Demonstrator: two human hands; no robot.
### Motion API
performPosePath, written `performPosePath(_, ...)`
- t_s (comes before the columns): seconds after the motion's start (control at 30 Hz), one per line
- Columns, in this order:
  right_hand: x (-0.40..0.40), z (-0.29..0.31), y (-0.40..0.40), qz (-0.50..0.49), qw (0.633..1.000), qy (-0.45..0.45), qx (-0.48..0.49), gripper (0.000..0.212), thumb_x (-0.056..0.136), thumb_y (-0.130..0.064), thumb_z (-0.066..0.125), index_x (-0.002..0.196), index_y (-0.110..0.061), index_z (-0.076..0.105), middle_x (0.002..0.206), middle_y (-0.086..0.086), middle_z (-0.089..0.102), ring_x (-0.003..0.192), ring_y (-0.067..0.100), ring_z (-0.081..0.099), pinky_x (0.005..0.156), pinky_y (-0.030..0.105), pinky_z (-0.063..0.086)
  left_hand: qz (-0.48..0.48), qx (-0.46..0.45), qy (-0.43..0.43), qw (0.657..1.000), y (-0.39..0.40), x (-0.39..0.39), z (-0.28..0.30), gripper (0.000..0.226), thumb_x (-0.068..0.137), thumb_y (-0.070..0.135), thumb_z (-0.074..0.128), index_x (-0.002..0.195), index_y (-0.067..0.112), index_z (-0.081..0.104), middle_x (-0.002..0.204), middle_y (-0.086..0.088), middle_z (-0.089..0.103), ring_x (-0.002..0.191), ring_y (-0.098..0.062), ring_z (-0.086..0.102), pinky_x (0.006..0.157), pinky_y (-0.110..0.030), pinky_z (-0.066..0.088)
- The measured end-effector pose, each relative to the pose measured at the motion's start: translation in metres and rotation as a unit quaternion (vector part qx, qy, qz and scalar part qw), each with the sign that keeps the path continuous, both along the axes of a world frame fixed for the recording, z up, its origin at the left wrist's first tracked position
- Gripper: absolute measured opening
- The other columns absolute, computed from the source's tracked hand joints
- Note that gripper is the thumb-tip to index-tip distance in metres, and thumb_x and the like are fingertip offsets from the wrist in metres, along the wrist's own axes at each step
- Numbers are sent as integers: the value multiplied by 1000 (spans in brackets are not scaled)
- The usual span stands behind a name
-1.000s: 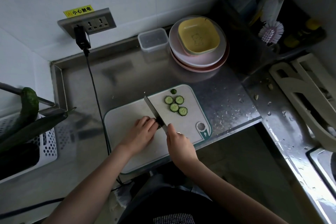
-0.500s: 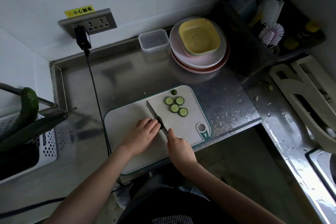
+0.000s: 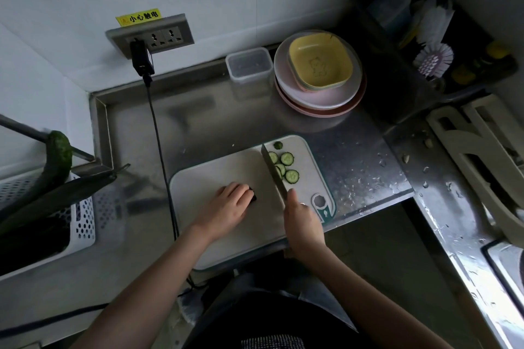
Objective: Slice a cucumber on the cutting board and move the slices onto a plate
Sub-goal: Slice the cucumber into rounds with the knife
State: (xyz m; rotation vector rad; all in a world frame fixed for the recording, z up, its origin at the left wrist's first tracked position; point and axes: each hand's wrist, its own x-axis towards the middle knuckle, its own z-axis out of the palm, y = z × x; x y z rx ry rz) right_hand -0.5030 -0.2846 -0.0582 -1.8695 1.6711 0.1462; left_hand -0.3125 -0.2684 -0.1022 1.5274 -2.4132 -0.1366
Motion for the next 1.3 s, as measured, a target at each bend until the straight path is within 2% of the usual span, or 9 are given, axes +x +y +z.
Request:
performPosePath(0.13,-1,7,3,23,999,-33,-10,9,99,-15,32,93,-18,25,75,13,56,66,32,54,55,40,43,-7,-14,-12,1000,3,4,-2,21,82,16,45,101,8,47,102,-7,48,93,-24,48,71,-37,53)
performPosePath(0.33,11,7,21,78,995,-50,-23,10,101,-20,32,107,-13,34,81,15,62,71,37,61,55,41,44,-7,-5,-22,1000,6,3,-2,23,84,16,47,105,8,53,100,-7,53,96,-23,47,73,-37,52)
performPosePath(0.47,13,4,23,87,995,-42,-24,12,102,-20,31,112,-14,32,81,14,62,72,37,61,58,43,49,-8,-7,-4,1000,4,3,0,36,76,12,65,108,8,47,99,-8,55,95,-23,46,71,-36,53)
performPosePath(0.6,15,3,24,85,995,-48,-24,10,101,-16,33,110,-13,32,81,15,62,71,38,61,59,44,51,-11,-1,-6,1000,3,4,-1,31,81,19,45,111,8,45,104,-5,42,96,-24,45,71,-35,54)
performPosePath(0.77,17,0,23,77,996,-49,-18,11,101,-19,32,111,-13,33,83,16,64,74,39,61,59,44,48,-14,-6,-2,1000,2,4,-1,31,80,19,43,110,8,45,103,-6,46,96,-24,46,72,-36,55)
performPosePath(0.87,18,-2,23,78,996,-27,20,9,99,-11,34,106,-15,31,88,18,64,80,39,62,62,44,48,-17,-23,0,1000,2,5,1,32,78,16,43,108,7,45,107,-6,43,97,-23,45,73,-35,54)
performPosePath(1.07,18,-3,24,80,996,-14,41,12,96,-6,32,104,-14,30,90,18,63,83,38,62,60,40,41,7,-33,22,999,3,2,1,32,77,16,45,108,7,46,106,-9,54,99,-23,46,72,-34,55)
performPosePath(1.2,17,0,21,75,996,-14,36,13,98,-10,32,94,-19,24,88,17,63,79,37,62,59,40,42,8,-30,28,999,4,4,1,39,74,10,64,109,6,47,107,-10,54,100,-23,46,73,-36,55)
performPosePath(1.3,12,6,16,31,999,-36,12,3,99,-13,32,98,-15,30,79,15,59,70,34,56,55,38,39,21,-11,22,999,4,5,2,29,79,17,44,107,7,46,101,-12,61,98,-22,46,71,-35,56)
